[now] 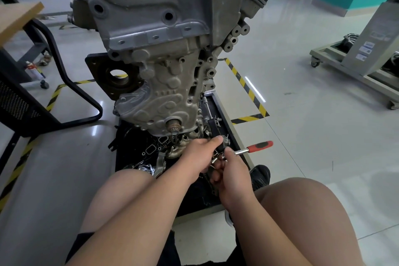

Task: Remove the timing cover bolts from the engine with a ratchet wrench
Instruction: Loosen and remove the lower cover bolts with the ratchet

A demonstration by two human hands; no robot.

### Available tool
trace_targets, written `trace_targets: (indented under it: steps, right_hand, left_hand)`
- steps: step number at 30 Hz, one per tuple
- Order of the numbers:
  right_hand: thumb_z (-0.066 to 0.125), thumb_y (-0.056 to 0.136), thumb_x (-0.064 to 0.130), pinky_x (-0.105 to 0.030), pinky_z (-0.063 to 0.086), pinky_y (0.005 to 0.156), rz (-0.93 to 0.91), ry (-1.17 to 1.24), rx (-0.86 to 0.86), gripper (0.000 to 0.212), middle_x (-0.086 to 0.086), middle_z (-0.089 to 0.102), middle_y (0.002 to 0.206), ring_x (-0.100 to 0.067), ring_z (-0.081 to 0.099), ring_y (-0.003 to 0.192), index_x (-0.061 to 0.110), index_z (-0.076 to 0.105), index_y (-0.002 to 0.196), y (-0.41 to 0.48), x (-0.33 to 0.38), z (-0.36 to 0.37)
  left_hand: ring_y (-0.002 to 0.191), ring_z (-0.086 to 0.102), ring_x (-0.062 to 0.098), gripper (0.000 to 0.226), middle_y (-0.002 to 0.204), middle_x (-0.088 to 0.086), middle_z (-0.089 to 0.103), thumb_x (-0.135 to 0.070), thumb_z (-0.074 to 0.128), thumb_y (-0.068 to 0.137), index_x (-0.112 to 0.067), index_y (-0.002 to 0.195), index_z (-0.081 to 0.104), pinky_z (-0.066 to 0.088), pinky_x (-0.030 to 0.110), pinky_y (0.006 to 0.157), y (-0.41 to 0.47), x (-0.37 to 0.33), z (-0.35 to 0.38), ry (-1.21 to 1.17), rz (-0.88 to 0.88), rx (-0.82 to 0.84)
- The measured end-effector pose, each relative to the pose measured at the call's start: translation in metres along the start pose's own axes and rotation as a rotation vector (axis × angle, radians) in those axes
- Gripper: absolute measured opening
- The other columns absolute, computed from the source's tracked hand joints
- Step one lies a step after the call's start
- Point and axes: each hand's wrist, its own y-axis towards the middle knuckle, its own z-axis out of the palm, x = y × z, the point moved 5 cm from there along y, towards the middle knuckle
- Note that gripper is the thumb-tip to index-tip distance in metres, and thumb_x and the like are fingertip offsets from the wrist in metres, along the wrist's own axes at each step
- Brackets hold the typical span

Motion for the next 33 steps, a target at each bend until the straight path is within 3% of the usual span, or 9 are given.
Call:
trace_targets:
  steps: [6,10,15,18,20,23,25,28,33]
  right_hand:
    - [0.05,0.099,0.029,-0.022,0.046,0.061,-0.321,-0.347,-0.066,0.032,0.012,0.063,0.075,-0.002,0.057,0.062,0.042,0.05,0.129,-0.008,0.011,-0.003]
    - [0.05,0.099,0.031,-0.005,0.041,0.061,-0.554,-0.734,-0.062,0.047,0.033,0.064,0.084,0.016,0.057,0.078,0.049,0.037,0.141,-0.018,0.018,0.002]
    - [0.043,0.099,0.038,-0.03,0.052,0.076,-0.626,-1.071,-0.019,0.059,0.012,0.063,0.112,-0.007,0.062,0.094,0.053,0.015,0.148,-0.019,0.02,0.009]
    - [0.043,0.1,0.036,-0.009,0.041,0.058,-0.595,-0.914,-0.014,0.055,0.024,0.065,0.089,0.007,0.061,0.082,0.049,0.02,0.148,-0.017,0.015,0.01]
    - [0.041,0.102,0.033,-0.002,0.041,0.064,-0.544,-0.713,-0.002,0.05,0.038,0.063,0.089,0.021,0.057,0.085,0.041,0.022,0.148,-0.013,0.011,0.007]
    - [0.036,0.103,0.037,-0.021,0.051,0.075,-0.344,-0.495,-0.036,0.035,0.004,0.07,0.102,-0.005,0.066,0.089,0.018,0.05,0.129,0.0,0.004,0.002]
    - [0.032,0.104,0.039,-0.022,0.046,0.05,-0.21,-0.379,-0.054,0.044,-0.012,0.063,0.073,-0.015,0.058,0.055,0.005,0.056,0.09,0.003,0.002,0.0]
    - [0.029,0.105,0.039,-0.025,0.037,0.044,-0.018,-0.132,0.002,0.055,-0.012,0.047,0.052,-0.02,0.039,0.038,0.006,0.047,0.064,0.005,-0.001,0.002]
    - [0.029,0.103,0.045,-0.024,0.035,0.043,0.309,0.331,0.185,0.056,0.0,0.034,0.047,-0.013,0.029,0.033,0.008,0.055,0.07,0.001,-0.011,0.014]
  left_hand:
    - [0.033,0.041,0.004,0.029,0.04,-0.014,0.046,-0.044,0.062,0.089,-0.02,0.073,0.064,0.028,0.015,0.039,-0.001,-0.002,-0.001,-0.003,0.025,0.009]
    - [0.043,0.046,0.001,0.029,0.043,-0.015,0.054,-0.05,0.065,0.084,-0.023,0.073,0.068,0.032,0.023,0.051,0.0,-0.003,-0.005,0.006,0.036,-0.004]
    - [0.04,0.044,0.007,0.036,0.049,-0.009,0.053,-0.058,0.064,0.065,-0.023,0.056,0.063,0.029,0.023,0.043,-0.002,-0.006,-0.009,-0.003,0.036,-0.035]
    - [0.038,0.049,0.001,0.03,0.046,-0.015,0.056,-0.052,0.067,0.08,-0.023,0.072,0.067,0.033,0.02,0.043,-0.003,-0.006,-0.009,-0.005,0.033,-0.013]
    - [0.044,0.054,0.0,0.03,0.049,-0.016,0.059,-0.053,0.066,0.082,-0.023,0.078,0.071,0.037,0.019,0.045,-0.002,-0.005,-0.009,-0.007,0.029,-0.006]
    - [0.042,0.049,0.006,0.035,0.046,-0.013,0.053,-0.053,0.065,0.083,-0.021,0.071,0.067,0.033,0.018,0.043,-0.001,-0.004,-0.008,-0.013,0.014,-0.002]
    - [0.033,0.037,0.007,0.035,0.043,-0.01,0.041,-0.047,0.062,0.088,-0.021,0.065,0.056,0.026,0.017,0.039,0.001,-0.003,-0.006,-0.022,0.012,0.007]
    - [0.029,0.031,0.008,0.031,0.04,-0.011,0.033,-0.04,0.059,0.092,-0.018,0.071,0.052,0.021,0.015,0.037,0.003,-0.001,-0.005,-0.018,-0.005,0.015]
    - [0.028,0.041,0.008,0.028,0.036,-0.014,0.037,-0.037,0.058,0.094,-0.016,0.076,0.057,0.026,0.009,0.035,0.004,0.001,-0.006,-0.006,-0.024,-0.004]
